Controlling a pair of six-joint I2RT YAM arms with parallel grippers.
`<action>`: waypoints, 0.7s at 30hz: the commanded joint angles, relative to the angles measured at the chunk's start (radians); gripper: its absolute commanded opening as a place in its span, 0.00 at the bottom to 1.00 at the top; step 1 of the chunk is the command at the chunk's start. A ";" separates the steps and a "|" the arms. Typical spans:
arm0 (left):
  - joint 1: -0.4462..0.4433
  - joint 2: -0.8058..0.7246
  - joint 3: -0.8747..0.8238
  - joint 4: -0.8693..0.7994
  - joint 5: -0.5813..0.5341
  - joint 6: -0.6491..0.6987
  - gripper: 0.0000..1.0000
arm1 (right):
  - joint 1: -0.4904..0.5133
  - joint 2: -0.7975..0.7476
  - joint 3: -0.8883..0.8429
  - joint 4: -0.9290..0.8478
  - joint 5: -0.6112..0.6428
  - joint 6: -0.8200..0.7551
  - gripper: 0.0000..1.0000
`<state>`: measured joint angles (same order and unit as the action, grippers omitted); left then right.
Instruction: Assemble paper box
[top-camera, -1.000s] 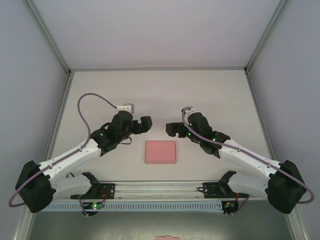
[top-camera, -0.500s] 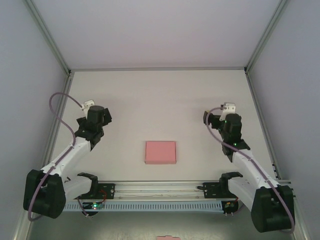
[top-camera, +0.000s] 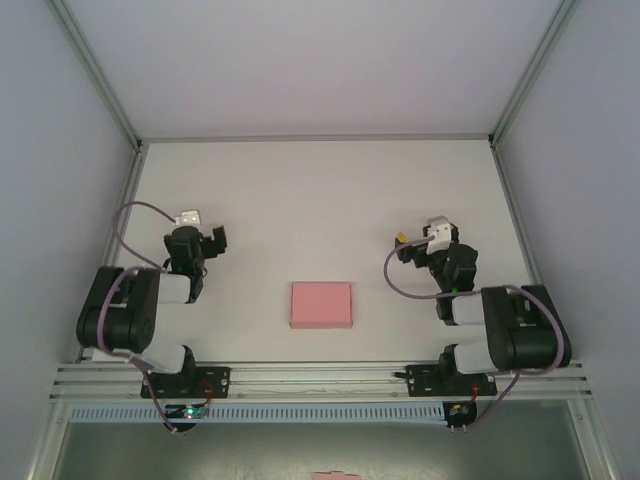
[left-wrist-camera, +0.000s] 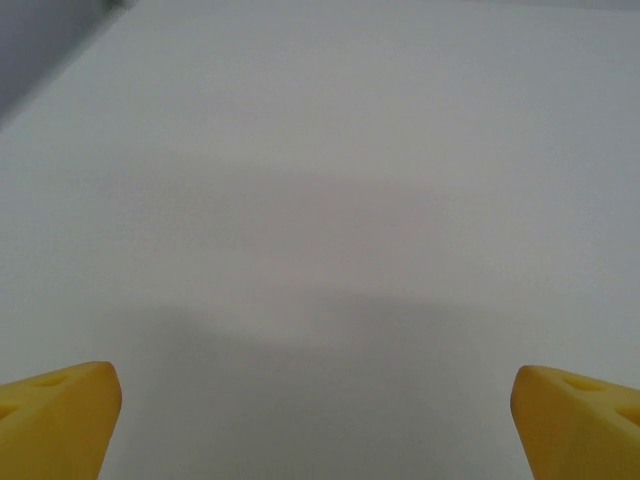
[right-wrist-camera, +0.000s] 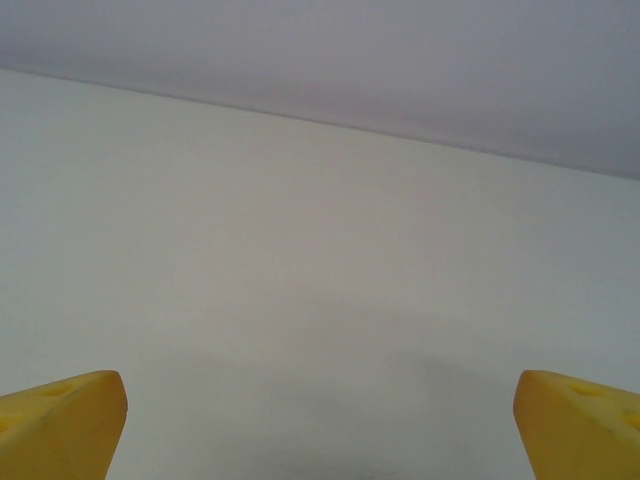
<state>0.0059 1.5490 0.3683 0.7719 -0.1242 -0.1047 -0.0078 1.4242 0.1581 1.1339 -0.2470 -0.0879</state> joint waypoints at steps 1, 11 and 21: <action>0.016 0.005 0.008 0.139 0.082 0.035 1.00 | -0.067 -0.019 0.025 0.064 -0.083 0.071 0.98; 0.011 0.004 0.021 0.104 0.083 0.047 1.00 | -0.007 0.132 0.015 0.247 0.150 0.089 0.98; 0.009 0.007 0.034 0.083 0.132 0.069 1.00 | 0.014 0.102 0.148 -0.040 0.233 0.088 0.98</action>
<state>0.0086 1.5627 0.3820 0.8379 -0.0097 -0.0662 -0.0235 1.5280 0.3035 1.1084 -0.0975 -0.0025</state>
